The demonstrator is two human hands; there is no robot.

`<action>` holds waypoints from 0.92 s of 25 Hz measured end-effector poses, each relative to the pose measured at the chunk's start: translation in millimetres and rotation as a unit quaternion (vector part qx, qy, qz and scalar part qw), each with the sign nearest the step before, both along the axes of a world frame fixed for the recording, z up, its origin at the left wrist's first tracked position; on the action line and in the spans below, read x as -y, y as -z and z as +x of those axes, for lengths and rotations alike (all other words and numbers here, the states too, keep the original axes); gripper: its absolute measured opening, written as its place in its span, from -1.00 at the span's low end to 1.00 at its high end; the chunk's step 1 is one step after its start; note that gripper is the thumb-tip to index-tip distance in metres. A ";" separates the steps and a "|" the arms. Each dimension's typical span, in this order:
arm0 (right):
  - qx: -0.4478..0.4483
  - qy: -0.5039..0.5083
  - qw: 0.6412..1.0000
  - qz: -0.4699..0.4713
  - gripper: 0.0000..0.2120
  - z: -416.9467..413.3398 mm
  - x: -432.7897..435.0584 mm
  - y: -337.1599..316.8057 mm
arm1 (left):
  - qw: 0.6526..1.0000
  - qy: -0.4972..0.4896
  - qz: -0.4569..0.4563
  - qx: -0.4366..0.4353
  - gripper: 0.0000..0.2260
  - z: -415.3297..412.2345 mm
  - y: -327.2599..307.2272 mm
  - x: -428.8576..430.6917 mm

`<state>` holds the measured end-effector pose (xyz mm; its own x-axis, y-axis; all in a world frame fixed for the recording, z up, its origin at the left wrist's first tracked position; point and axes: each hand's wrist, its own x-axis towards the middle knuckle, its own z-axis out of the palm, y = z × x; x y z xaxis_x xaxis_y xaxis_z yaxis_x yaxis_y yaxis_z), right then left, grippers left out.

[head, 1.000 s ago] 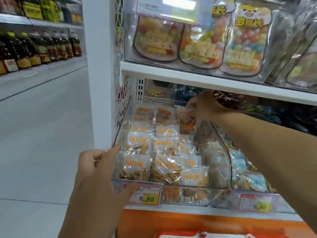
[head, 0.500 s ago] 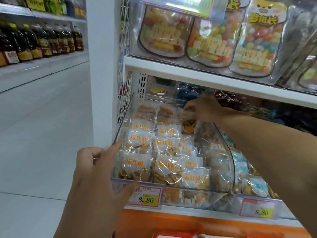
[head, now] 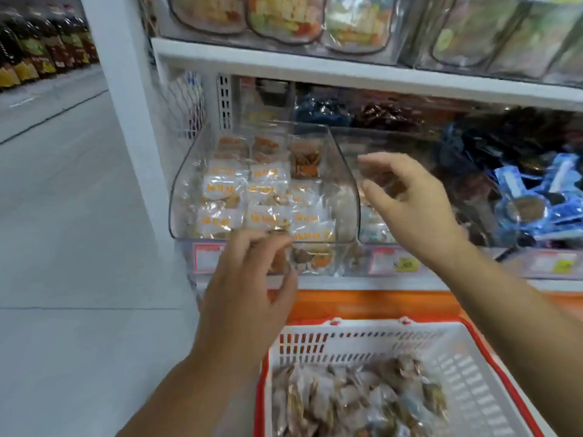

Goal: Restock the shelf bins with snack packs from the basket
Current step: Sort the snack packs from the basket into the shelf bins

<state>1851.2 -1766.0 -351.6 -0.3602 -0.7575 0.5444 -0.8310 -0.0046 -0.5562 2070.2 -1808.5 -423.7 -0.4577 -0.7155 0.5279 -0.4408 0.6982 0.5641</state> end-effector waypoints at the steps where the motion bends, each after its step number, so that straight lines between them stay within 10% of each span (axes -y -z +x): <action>1: 0.040 0.005 0.999 -0.024 -0.74 7.9 -31.0 13.9 | 0.998 0.045 0.037 0.035 -0.65 -11.1 11.8 -13.1; 6: 0.202 0.115 0.960 0.156 -0.80 -1.2 -149.4 151.5 | 0.935 0.156 0.225 0.226 -0.63 -52.4 93.8 -75.0; 11: 0.270 0.111 0.809 0.510 -0.62 -31.2 -210.5 289.6 | 0.861 0.172 0.336 0.341 -0.65 -56.6 171.7 -124.3; 17: 0.143 0.077 0.860 0.484 -0.38 -28.8 -181.8 323.4 | 0.821 0.130 0.421 0.362 -0.52 -49.2 212.9 -143.6; 23: 0.138 0.116 0.814 0.552 -0.49 -18.0 -173.4 352.0 | 0.822 0.086 0.470 0.309 -0.65 -44.6 215.9 -135.1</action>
<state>1833.2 -1592.7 -703.6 -0.5561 -0.6247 -0.5482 -0.5807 0.7639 -0.2815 2025.7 -1673.4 -639.6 -0.5671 -0.5716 -0.5930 -0.7869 0.1634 0.5950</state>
